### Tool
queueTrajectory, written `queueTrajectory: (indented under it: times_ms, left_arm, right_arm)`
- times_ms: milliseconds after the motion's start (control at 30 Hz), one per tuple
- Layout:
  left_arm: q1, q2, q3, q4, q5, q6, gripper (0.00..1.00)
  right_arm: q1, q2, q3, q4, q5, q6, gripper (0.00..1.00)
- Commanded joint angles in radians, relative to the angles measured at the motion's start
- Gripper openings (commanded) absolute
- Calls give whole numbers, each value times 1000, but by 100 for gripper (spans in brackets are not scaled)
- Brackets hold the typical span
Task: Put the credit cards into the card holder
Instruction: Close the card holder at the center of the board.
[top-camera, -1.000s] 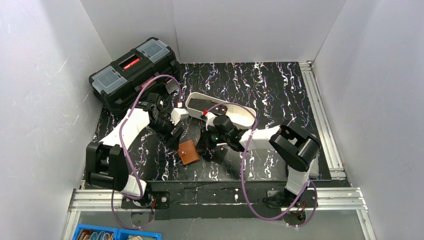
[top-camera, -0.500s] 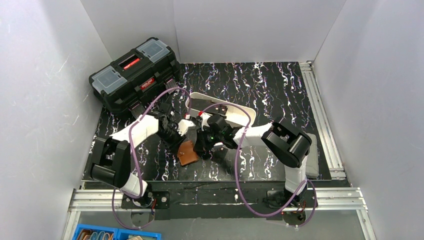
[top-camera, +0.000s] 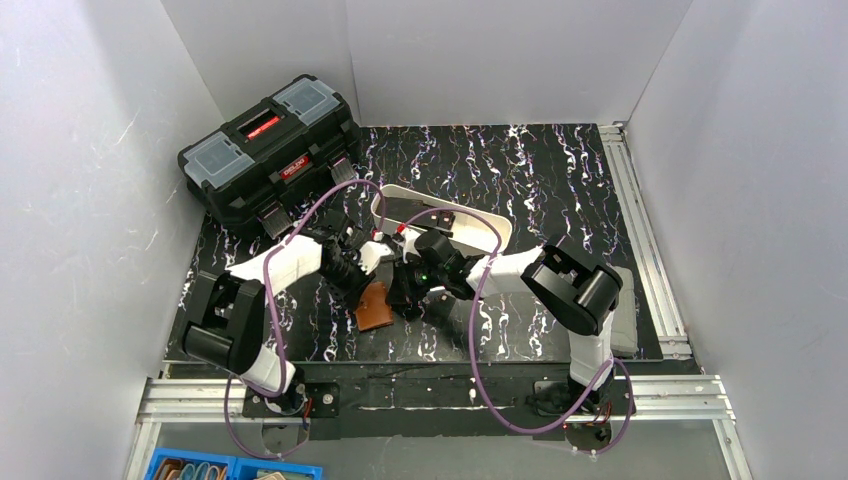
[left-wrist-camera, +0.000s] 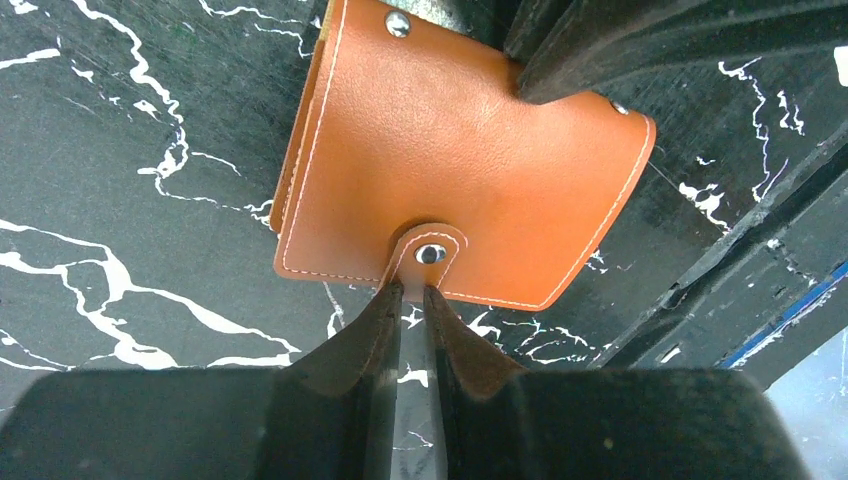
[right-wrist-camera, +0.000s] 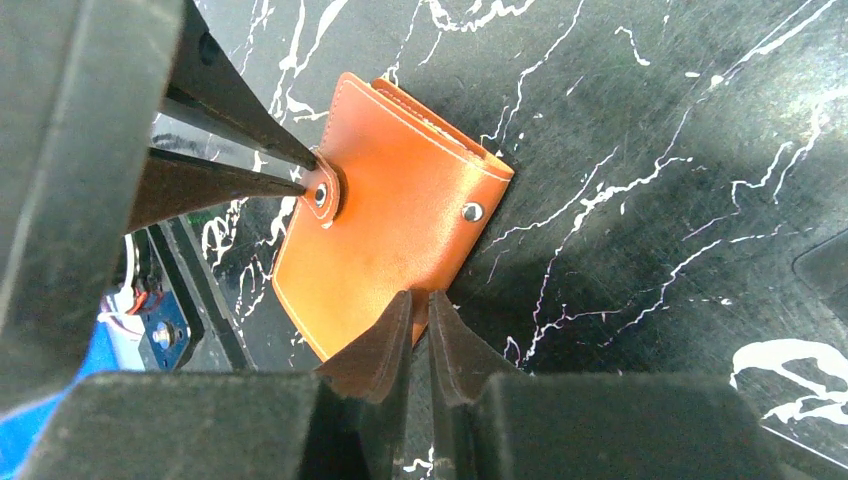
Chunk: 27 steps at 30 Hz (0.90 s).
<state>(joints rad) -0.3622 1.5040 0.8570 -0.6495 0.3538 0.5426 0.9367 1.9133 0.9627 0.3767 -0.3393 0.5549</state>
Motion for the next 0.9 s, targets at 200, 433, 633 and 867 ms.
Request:
queueTrajectory:
  times_ms: [200,433,633,867]
  left_arm:
    - [-9,23,18,-35,87,34,14]
    - [7,3,58,-106,206,53,18]
    - [22,26,89,-114,239,52,20]
    - [126,7,117,-173,208,80,21]
  right_arm:
    - [19,9,-10,42,-23,10,16]
    - [18,11,-5,32,-20,-1,16]
    - [19,4,-9,28,-16,-4,16]
    - [18,-7,-26,21,-2,-7,16]
